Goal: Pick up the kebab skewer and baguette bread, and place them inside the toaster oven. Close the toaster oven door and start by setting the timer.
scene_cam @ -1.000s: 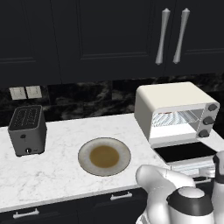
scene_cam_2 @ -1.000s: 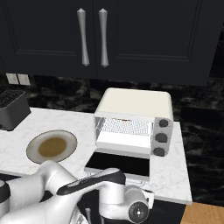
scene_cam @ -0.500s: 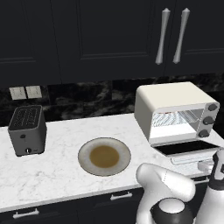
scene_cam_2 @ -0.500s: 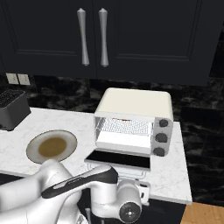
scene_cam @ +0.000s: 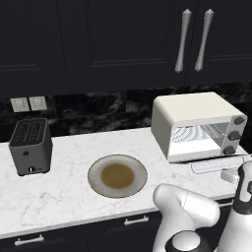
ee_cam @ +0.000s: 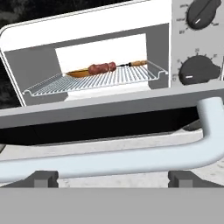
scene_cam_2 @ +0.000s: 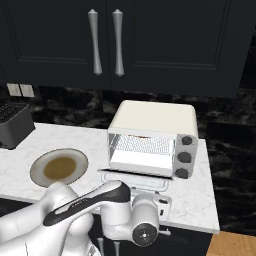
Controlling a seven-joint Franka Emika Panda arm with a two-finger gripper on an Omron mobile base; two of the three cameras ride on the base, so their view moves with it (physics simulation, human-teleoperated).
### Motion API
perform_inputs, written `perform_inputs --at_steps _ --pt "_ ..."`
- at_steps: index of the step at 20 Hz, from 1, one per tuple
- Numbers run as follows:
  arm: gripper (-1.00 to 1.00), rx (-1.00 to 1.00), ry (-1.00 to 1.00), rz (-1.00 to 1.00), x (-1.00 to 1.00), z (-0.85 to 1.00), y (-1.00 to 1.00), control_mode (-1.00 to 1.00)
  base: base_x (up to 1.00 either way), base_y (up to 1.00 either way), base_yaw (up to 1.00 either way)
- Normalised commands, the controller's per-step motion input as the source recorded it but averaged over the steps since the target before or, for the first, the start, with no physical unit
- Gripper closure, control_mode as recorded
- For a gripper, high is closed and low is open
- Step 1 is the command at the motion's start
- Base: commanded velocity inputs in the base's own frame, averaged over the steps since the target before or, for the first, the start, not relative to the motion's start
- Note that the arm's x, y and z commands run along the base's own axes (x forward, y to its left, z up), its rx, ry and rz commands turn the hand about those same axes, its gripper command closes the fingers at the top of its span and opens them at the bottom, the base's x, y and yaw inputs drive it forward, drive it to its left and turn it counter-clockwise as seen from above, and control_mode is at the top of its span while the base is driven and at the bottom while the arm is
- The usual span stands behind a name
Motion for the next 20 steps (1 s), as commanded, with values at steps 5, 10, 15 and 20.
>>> perform_inputs --at_steps 5,10,15,20 --pt "-1.00 0.00 -0.04 0.00 0.48 0.46 0.24 -1.00 0.00 0.00 0.00" --pt "-1.00 0.00 0.00 0.00 0.54 0.32 0.28 -1.00 0.00 0.00 0.00" --pt "-1.00 0.00 0.00 0.00 0.54 0.20 0.32 -1.00 0.00 0.00 0.00" --pt "-1.00 0.00 0.00 0.00 0.53 0.14 0.35 -1.00 0.00 0.00 0.00"
